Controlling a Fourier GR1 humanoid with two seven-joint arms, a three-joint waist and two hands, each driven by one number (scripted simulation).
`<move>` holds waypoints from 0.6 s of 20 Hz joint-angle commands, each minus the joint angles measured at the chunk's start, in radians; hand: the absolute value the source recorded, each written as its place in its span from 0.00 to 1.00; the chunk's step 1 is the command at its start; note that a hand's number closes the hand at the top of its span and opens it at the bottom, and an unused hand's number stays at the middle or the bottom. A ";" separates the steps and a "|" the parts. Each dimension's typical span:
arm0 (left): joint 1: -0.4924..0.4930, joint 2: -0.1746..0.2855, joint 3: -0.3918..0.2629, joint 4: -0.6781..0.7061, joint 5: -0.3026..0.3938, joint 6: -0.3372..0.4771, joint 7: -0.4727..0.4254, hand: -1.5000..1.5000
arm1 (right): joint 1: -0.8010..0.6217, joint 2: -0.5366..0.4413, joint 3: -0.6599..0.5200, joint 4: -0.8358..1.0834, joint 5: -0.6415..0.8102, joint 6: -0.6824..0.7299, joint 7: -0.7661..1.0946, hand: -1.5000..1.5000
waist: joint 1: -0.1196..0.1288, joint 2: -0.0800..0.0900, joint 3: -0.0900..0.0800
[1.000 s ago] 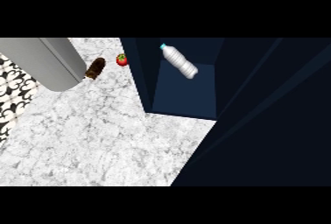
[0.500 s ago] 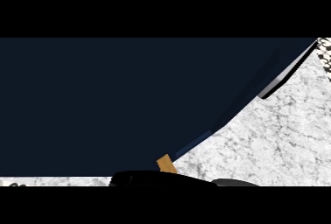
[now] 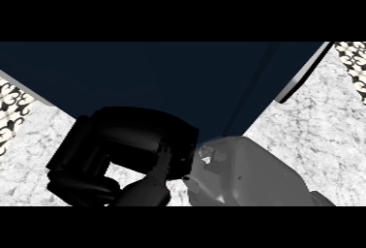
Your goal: Pick up the bottled water, place it into the cabinet and close the cabinet
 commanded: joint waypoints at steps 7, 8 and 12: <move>0.096 -0.108 0.120 -0.044 -0.011 -0.103 0.033 0.00 | 0.063 -0.043 -0.125 0.226 -0.050 0.195 -0.029 1.00 | -0.038 0.001 0.002; 0.042 -0.110 0.111 0.035 -0.021 -0.123 0.035 0.00 | 0.010 -0.018 -0.148 0.302 -0.028 0.183 -0.043 1.00 | -0.040 0.003 0.001; 0.040 -0.169 0.092 -0.004 -0.063 -0.113 0.056 0.00 | 0.044 -0.053 -0.210 0.378 0.011 0.242 -0.120 1.00 | -0.043 0.004 0.001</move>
